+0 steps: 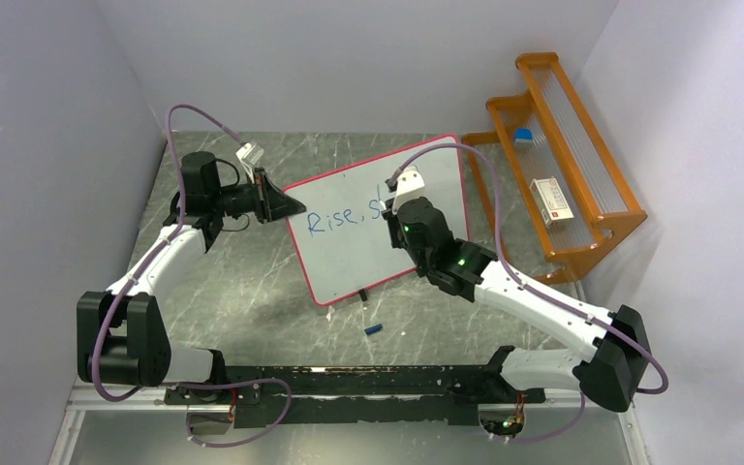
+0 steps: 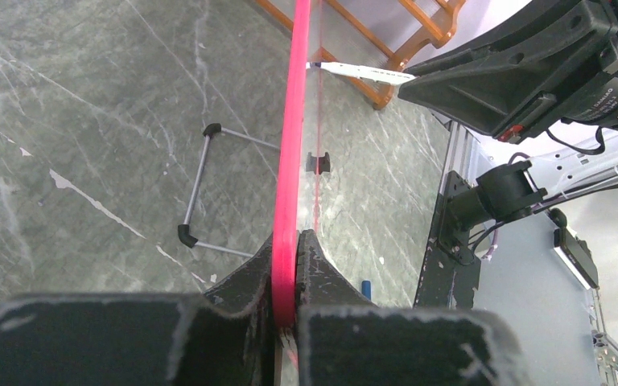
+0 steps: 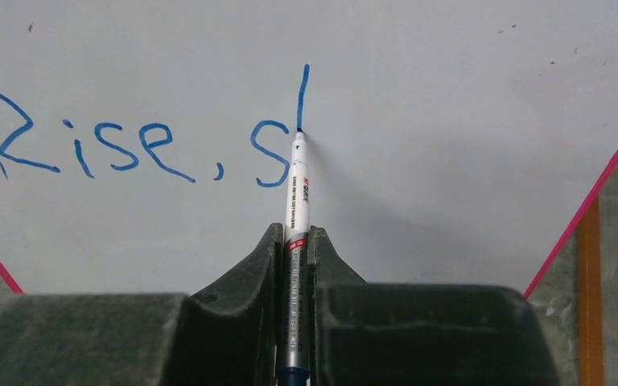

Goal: Write a sentence on the whiteboard

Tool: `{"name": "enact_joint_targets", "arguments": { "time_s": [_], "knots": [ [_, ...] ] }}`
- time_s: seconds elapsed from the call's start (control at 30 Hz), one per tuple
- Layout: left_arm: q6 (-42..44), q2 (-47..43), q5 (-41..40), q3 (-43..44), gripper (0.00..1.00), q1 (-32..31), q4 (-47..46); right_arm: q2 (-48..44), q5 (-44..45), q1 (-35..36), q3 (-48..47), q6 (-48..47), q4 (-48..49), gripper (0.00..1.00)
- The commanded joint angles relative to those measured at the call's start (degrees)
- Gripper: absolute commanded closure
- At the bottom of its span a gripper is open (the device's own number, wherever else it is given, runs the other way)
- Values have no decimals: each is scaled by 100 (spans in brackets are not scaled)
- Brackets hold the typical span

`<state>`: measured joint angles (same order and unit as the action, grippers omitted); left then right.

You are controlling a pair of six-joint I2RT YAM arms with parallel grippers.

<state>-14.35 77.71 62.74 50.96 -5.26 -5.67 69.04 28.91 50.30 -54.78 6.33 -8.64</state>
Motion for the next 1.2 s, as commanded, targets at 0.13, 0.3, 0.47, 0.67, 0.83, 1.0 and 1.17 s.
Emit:
{"name": "enact_joint_targets", "arguments": {
  "time_s": [0.13,0.3,0.47,0.67,0.83,1.0,1.17],
  "knots": [
    [620,196,-398,-78,95,-160,550,-151,-137,-32,202,183,-284,100],
    [619,200,-403,-77,95,-160,550,-201,-173,-30,244,218,-356,100],
    [622,200,-411,-77,95,-160,549,-215,-250,-27,299,251,-409,100],
    [618,200,-418,-77,95,-160,558,-258,-260,-29,384,300,-443,100],
    [619,200,-405,-77,95,-160,550,-302,-254,-26,448,332,-420,100],
    [624,199,-417,-78,95,-160,558,-420,-257,-21,466,299,-296,100],
    [627,200,-425,-77,95,-160,558,-660,-107,-10,609,228,136,100]
  ]
}}
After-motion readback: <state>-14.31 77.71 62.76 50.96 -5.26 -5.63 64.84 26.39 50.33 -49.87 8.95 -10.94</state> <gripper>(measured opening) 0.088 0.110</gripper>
